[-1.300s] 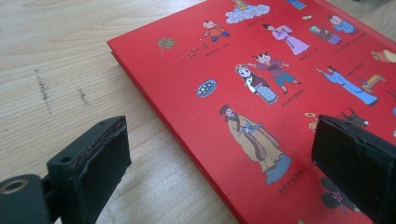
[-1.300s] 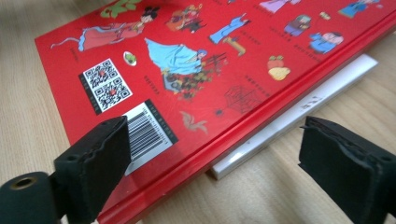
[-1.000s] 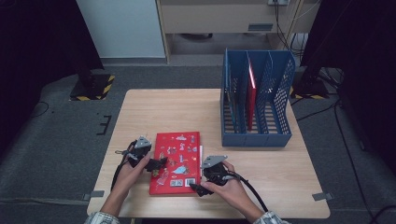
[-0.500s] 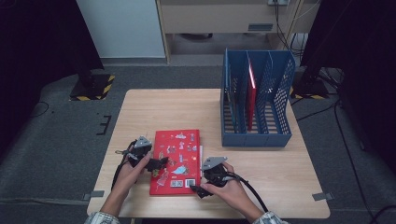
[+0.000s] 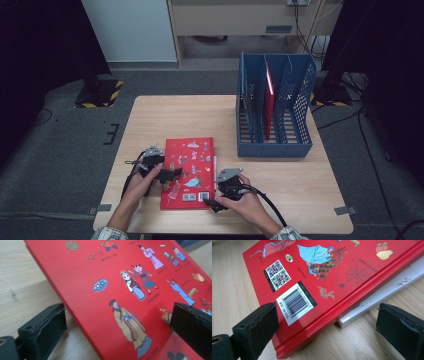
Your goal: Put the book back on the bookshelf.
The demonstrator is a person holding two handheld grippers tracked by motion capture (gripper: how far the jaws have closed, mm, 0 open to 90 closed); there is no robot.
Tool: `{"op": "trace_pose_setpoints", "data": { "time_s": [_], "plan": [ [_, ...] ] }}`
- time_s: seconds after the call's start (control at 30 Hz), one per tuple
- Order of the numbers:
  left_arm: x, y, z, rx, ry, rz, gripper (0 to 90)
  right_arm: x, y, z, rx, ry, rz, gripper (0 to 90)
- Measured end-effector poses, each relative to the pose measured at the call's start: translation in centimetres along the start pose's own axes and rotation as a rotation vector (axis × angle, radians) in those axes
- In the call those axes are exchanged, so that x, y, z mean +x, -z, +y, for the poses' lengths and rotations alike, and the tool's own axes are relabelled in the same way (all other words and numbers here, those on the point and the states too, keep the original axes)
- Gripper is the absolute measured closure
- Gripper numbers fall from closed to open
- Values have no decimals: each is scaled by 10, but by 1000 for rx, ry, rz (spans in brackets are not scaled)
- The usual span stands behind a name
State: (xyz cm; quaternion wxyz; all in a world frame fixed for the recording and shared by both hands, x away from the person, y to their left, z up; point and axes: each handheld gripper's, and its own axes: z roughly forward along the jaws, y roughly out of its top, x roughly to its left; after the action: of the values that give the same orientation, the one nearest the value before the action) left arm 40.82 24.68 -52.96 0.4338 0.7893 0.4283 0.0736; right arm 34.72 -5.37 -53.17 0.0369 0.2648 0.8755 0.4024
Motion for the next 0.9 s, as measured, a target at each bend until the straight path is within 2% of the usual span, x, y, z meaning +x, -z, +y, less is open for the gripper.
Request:
{"op": "trace_pose_setpoints", "data": {
  "time_s": [0.07, 0.2, 0.4, 0.6, 0.9],
  "plan": [
    [0, -2, -1, 7, 14, -30, 1, 0, 0, 0, 1, 1, 1, 43],
    [0, -1, 0, 8, -4, -29, 1, -2, -2, 1, 2, 0, 9, 13],
    [-2, 1, 1, 8, -15, -24, 18, -7, -5, 5, 20, 34, 42, 2],
    [-2, 1, 2, 16, -15, -22, 29, -7, -8, 7, -7, 24, 30, 0],
    [-4, 1, 2, 28, -38, -8, 39, -12, -12, 13, -38, -19, 5, 1]
  ]
}}
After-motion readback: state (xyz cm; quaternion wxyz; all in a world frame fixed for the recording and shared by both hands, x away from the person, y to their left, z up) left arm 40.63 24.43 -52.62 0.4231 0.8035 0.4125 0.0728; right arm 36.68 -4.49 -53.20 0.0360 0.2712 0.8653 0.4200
